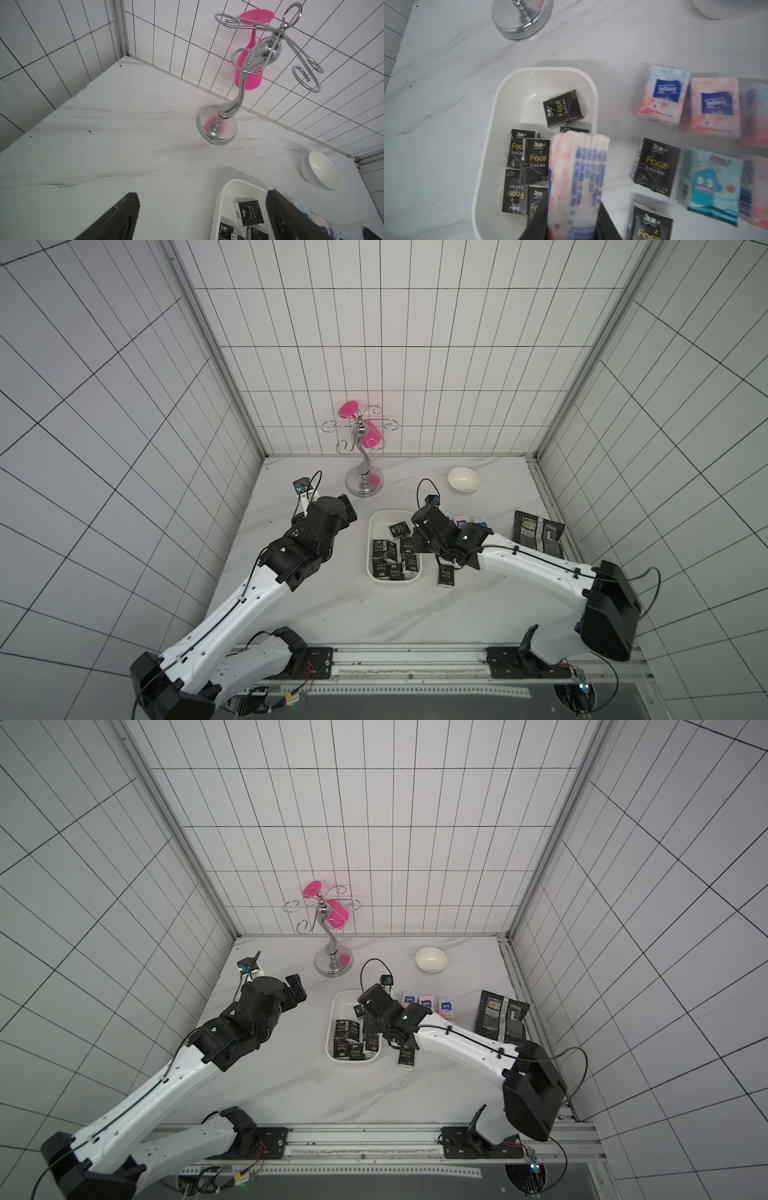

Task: Take the pocket tissues out of the storage box
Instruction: Pick up the pocket tissues from the storage box, then place the pocket tissues at the center of the board.

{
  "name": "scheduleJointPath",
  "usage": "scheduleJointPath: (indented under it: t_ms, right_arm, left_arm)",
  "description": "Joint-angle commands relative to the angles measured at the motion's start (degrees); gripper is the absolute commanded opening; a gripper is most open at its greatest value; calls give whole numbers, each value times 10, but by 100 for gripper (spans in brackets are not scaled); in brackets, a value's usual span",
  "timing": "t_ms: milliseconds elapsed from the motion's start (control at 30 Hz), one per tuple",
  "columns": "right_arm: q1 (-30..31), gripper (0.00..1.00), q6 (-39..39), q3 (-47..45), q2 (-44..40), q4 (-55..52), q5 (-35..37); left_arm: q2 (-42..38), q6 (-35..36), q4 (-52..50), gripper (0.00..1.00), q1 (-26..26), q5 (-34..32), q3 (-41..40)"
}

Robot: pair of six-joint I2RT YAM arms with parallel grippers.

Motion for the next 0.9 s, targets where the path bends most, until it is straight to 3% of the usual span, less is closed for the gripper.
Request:
scheduleJointPath:
  t_ms: [0, 233, 600, 867]
  right_arm:
    - [-30, 28, 15, -101, -77, -33, 19]
    - [-37, 29, 59, -230, -144, -40, 15]
    - [-63, 30, 83, -308, -145, 25, 11]
    - [-70, 30, 73, -313, -139, 68, -35]
  left_arm:
    - [-2, 7, 2, 98, -2, -14, 12]
    - [25, 4, 8, 98, -3, -10, 22]
    - [57, 9, 13, 98, -5, -11, 38]
    - [71, 10, 26, 98, -6, -10, 35]
